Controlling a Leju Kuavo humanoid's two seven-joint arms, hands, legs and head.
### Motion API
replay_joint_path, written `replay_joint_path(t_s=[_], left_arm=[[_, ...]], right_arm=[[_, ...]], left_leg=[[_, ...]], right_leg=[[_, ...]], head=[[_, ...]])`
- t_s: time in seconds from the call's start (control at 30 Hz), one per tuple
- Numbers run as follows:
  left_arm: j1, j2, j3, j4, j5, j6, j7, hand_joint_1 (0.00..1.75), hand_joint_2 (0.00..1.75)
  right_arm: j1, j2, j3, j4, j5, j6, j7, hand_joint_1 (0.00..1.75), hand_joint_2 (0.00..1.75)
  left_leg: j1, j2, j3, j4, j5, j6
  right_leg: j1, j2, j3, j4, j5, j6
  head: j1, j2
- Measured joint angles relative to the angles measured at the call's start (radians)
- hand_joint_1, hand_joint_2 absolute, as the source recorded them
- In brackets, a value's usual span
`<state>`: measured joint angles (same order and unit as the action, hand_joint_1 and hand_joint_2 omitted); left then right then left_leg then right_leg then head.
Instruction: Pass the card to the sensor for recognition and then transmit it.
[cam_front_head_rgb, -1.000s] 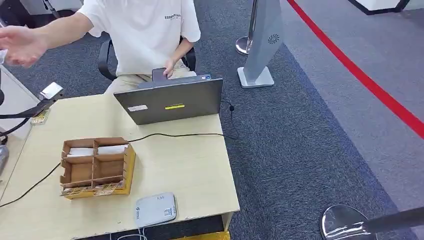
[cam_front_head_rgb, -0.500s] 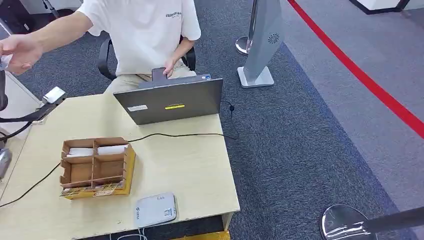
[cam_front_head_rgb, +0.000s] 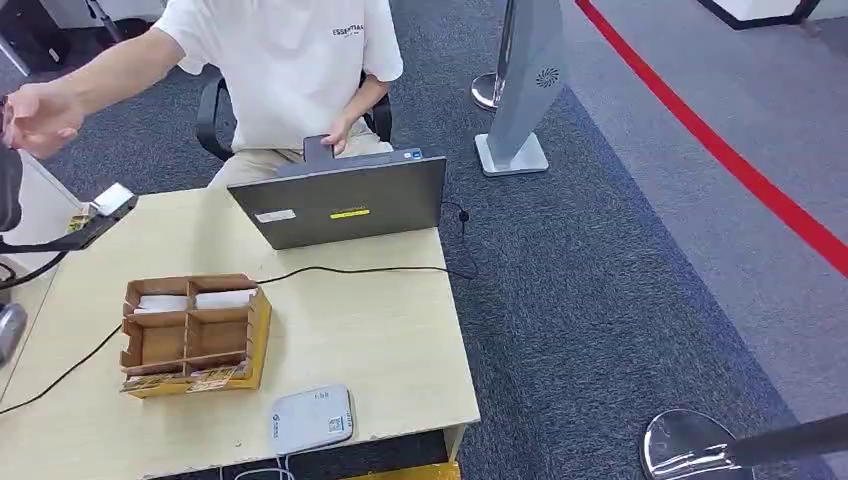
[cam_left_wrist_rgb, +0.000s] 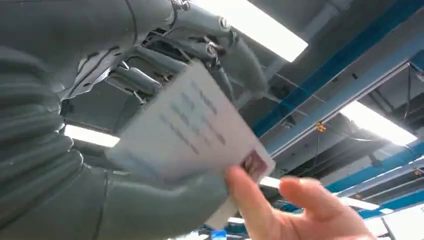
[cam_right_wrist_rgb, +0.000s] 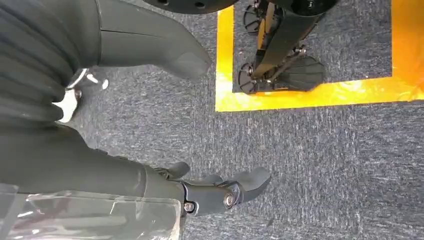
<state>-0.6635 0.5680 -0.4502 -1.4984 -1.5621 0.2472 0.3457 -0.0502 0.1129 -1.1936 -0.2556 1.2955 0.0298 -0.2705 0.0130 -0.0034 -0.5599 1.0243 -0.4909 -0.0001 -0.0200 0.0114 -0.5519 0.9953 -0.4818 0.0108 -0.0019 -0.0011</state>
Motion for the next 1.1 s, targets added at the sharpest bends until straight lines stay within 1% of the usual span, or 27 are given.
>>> replay_joint_path(t_s=[0.37, 0.5, 0.57, 0.63, 0.7, 0.87, 1.0, 1.1], left_arm=[[0.074, -0.048, 0.012, -0.017, 0.000, -0.005, -0.024, 0.00, 1.75], [0.116, -0.073, 0.031, -0.052, 0.000, -0.011, -0.066, 0.00, 1.75], [0.147, -0.098, 0.039, -0.092, 0.000, -0.031, -0.097, 0.00, 1.75], [0.193, -0.129, 0.042, -0.150, 0.002, -0.047, -0.122, 0.00, 1.75], [0.248, -0.155, 0.042, -0.207, 0.008, -0.046, -0.136, 0.00, 1.75], [0.405, -0.203, 0.042, -0.337, 0.022, -0.018, -0.165, 0.00, 1.75], [0.525, -0.232, 0.039, -0.395, 0.032, 0.005, -0.172, 0.00, 1.75], [0.588, -0.246, 0.033, -0.421, 0.047, 0.009, -0.176, 0.00, 1.75]], right_arm=[[0.000, -0.001, 0.001, -0.001, 0.002, 0.002, 0.000, 0.00, 1.75], [0.001, -0.001, 0.002, -0.005, 0.001, 0.003, 0.000, 0.00, 1.75], [0.003, -0.001, 0.001, -0.008, -0.002, 0.004, 0.000, 0.00, 1.75], [0.004, -0.001, 0.001, -0.015, -0.005, 0.005, 0.005, 0.00, 1.75], [0.007, 0.000, 0.001, -0.023, -0.006, 0.009, 0.007, 0.00, 1.75], [0.018, 0.008, 0.000, -0.053, -0.012, 0.018, 0.008, 0.00, 1.75], [0.022, 0.018, -0.005, -0.080, -0.017, 0.025, 0.007, 0.00, 1.75], [0.023, 0.026, -0.010, -0.099, -0.017, 0.034, 0.006, 0.00, 1.75]], left_leg=[[0.000, 0.000, 0.000, 0.000, 0.000, 0.000], [0.000, 0.000, 0.000, 0.000, 0.000, 0.000], [0.000, 0.000, 0.000, 0.000, 0.000, 0.000], [-0.001, 0.000, 0.000, 0.000, 0.000, 0.000], [-0.001, 0.001, 0.000, 0.000, -0.001, 0.000], [-0.002, 0.001, 0.000, 0.000, -0.002, 0.001], [-0.002, 0.001, 0.000, 0.000, -0.002, 0.001], [-0.002, 0.001, 0.000, 0.000, -0.002, 0.001]], right_leg=[[0.000, 0.000, 0.000, 0.000, 0.000, 0.000], [0.000, 0.000, 0.000, 0.000, 0.000, 0.000], [0.000, -0.001, 0.000, 0.000, 0.000, 0.000], [-0.001, 0.000, 0.000, 0.000, 0.000, 0.000], [-0.001, 0.000, 0.000, 0.000, 0.000, 0.000], [-0.002, 0.000, 0.000, -0.001, -0.001, 0.001], [-0.002, 0.000, 0.000, -0.001, -0.001, 0.001], [-0.002, 0.000, 0.000, -0.001, -0.001, 0.001]], head=[[0.000, 0.000], [-0.001, 0.000], [0.000, 0.000], [0.000, 0.000], [0.000, 0.000], [0.001, 0.000], [0.000, 0.000], [0.000, 0.000]])
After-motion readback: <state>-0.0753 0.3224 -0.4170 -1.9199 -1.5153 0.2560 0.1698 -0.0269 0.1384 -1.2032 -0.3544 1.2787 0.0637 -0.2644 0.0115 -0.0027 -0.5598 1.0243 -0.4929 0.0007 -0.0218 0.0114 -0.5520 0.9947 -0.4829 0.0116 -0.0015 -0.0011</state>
